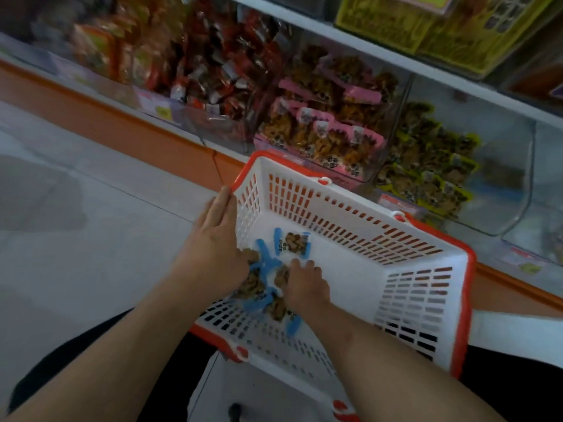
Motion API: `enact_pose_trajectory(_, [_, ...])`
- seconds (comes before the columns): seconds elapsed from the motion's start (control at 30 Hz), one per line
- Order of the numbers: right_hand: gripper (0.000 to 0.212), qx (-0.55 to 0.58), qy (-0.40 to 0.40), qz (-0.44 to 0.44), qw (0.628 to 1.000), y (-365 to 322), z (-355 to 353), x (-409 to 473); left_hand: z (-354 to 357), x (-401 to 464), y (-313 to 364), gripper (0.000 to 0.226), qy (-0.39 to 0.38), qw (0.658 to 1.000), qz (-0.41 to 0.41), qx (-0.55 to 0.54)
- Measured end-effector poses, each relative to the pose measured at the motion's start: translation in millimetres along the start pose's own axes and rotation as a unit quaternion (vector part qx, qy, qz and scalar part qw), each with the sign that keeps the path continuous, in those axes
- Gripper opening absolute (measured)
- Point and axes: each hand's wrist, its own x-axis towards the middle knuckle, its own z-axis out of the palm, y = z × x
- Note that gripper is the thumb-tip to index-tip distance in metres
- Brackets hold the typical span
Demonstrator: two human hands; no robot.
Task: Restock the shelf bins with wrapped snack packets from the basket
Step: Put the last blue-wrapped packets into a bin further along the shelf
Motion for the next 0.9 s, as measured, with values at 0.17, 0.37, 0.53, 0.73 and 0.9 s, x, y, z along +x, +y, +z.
enact_pose_trajectory(0.17, [0.030,0.158,0.005,-0.013,0.987,10.5,-4.0,-2.0,5.0,2.0,-8.0,0.104,0.007,0.999,-0.008,-0.030])
enact_pose_trajectory(0.37, [0.028,0.407,-0.059,-0.085,0.908,27.9,-79.3,-54.9,10.0,1.4,0.9,0.060,0.145,0.983,0.114,0.001])
enact_pose_trajectory(0.53, [0.013,0.466,-0.040,-0.133,0.874,57.8,-137.6,-115.6,24.9,-12.1,35.6,0.014,-0.035,0.978,-0.009,-0.205])
enact_pose_trajectory(0.73, [0.013,0.576,0.015,-0.124,0.808,102.4,-158.8,-148.8,30.5,-43.2,83.6,0.014,-0.081,0.906,-0.032,-0.414])
enact_pose_trajectory(0.9, [0.009,0.564,0.073,-0.145,0.809,144.5,-165.5,-172.7,39.9,-63.2,120.1,0.033,-0.131,0.840,-0.099,-0.517])
